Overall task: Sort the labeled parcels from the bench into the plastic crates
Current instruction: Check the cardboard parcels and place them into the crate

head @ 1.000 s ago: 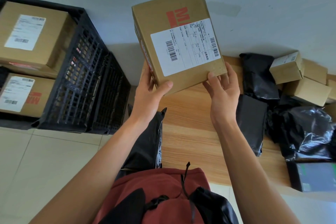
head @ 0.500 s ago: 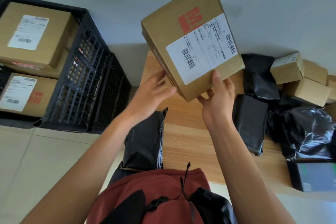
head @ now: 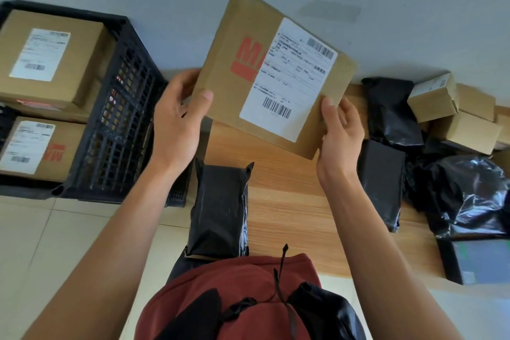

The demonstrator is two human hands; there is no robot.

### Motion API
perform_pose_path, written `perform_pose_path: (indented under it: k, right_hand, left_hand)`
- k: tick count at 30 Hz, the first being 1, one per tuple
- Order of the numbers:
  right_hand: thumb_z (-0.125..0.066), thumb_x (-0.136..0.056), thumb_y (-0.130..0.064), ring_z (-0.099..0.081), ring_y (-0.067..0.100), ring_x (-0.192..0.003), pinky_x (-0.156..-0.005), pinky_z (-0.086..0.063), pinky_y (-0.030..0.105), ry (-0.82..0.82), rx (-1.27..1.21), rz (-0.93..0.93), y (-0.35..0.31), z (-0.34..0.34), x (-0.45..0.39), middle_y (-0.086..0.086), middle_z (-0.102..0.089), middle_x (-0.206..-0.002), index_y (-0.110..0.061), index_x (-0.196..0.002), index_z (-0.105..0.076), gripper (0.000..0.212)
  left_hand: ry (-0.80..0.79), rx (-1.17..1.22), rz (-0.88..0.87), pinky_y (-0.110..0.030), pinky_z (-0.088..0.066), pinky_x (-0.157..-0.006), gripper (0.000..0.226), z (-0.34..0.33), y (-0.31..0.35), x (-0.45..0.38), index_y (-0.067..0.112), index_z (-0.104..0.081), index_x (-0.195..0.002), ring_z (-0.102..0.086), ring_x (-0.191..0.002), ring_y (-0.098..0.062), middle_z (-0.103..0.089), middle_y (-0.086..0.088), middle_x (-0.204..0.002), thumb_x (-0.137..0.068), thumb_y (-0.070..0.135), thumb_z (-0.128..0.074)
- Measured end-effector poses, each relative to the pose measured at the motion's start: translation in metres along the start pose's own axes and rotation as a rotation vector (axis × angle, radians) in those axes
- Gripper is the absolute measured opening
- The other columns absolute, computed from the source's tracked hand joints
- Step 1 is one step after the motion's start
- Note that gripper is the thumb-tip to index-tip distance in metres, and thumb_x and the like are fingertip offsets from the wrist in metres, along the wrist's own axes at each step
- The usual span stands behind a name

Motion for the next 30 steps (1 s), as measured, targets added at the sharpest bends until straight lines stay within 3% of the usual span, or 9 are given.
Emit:
perform_pose_path:
  k: [2,4,7,11,14,18,24,30]
  right_hand:
    - [-0.068,-0.101,-0.022,-0.074,0.007,-0.101,-0.082,-0.056,0.019,0.038,0.018,0.075,-0.014,0.002,-0.003,0.000,-0.077,-0.115,-0.014,-0.124,-0.062,0.024]
    - [-0.068,-0.101,-0.018,-0.074,0.008,-0.100,-0.084,-0.055,0.019,0.034,0.063,0.148,-0.024,0.001,-0.005,0.000,-0.077,-0.112,-0.011,-0.122,-0.067,0.022]
    - [-0.062,-0.103,-0.008,-0.070,0.006,-0.113,-0.091,-0.055,0.018,-0.082,0.127,0.214,-0.031,-0.007,-0.004,-0.004,-0.075,-0.123,-0.011,-0.136,-0.064,0.033]
    - [-0.058,-0.106,-0.015,-0.055,0.007,-0.137,-0.113,-0.049,0.033,-0.182,0.245,0.265,-0.026,-0.011,-0.007,-0.007,-0.060,-0.148,-0.013,-0.155,-0.047,0.050]
    - [-0.057,-0.104,-0.023,-0.050,0.011,-0.143,-0.119,-0.043,0.042,-0.203,0.285,0.277,-0.019,-0.011,-0.008,-0.008,-0.057,-0.151,-0.018,-0.156,-0.047,0.053]
    - [-0.054,-0.105,-0.014,-0.054,0.011,-0.140,-0.117,-0.045,0.043,-0.223,0.262,0.280,-0.014,-0.013,-0.003,-0.007,-0.062,-0.146,-0.016,-0.154,-0.049,0.050]
    - [-0.055,-0.103,-0.011,-0.055,0.013,-0.139,-0.116,-0.045,0.045,-0.266,0.244,0.269,-0.008,-0.023,0.007,-0.005,-0.063,-0.145,-0.016,-0.154,-0.049,0.051]
    - [-0.055,-0.102,-0.003,-0.061,0.013,-0.131,-0.109,-0.052,0.044,-0.351,0.233,0.260,-0.003,-0.055,0.028,-0.006,-0.069,-0.136,-0.020,-0.145,-0.058,0.046]
  left_hand:
    - [-0.005,0.026,0.030,-0.031,-0.053,-0.103,0.042,-0.002,-0.005,0.007,0.021,-0.054,-0.141,-0.064,-0.124,-0.011,-0.068,0.003,-0.133,-0.101,0.012,-0.061]
    - [0.010,0.051,0.074,-0.025,-0.053,-0.100,0.045,-0.007,-0.009,0.013,0.020,-0.053,-0.142,-0.066,-0.121,-0.009,-0.070,0.007,-0.128,-0.102,0.002,-0.058]
    - [0.116,0.043,0.118,-0.022,-0.054,-0.095,0.042,-0.010,-0.012,0.020,0.019,-0.057,-0.138,-0.069,-0.113,-0.005,-0.072,0.008,-0.120,-0.100,0.000,-0.059]
    - [0.143,0.040,0.132,-0.029,-0.056,-0.099,0.049,-0.008,-0.013,0.021,0.016,-0.055,-0.141,-0.067,-0.116,-0.008,-0.070,0.004,-0.125,-0.097,-0.003,-0.064]
    - [0.107,0.014,0.116,-0.033,-0.054,-0.103,0.066,-0.008,-0.012,0.021,0.018,-0.044,-0.154,-0.063,-0.126,-0.011,-0.065,0.003,-0.136,-0.096,-0.006,-0.063]
    - [0.104,-0.024,0.093,-0.036,-0.055,-0.104,0.064,-0.003,-0.010,0.019,0.018,-0.047,-0.154,-0.063,-0.126,-0.012,-0.067,0.002,-0.136,-0.096,-0.007,-0.061]
    - [0.139,-0.081,0.111,-0.037,-0.050,-0.112,0.068,0.015,-0.015,0.024,0.020,-0.040,-0.159,-0.056,-0.135,-0.008,-0.055,0.000,-0.152,-0.098,0.000,-0.063]
    - [0.224,-0.080,0.126,-0.033,-0.050,-0.111,0.069,0.054,-0.015,0.045,0.019,-0.038,-0.161,-0.058,-0.132,-0.003,-0.058,0.003,-0.149,-0.099,-0.001,-0.061]
Point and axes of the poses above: each hand's wrist, its own x-axis away from the middle knuckle, its own z-axis out of the back of the hand, y = z × x, the point moved 6 cm from there along -x, towards the middle knuckle
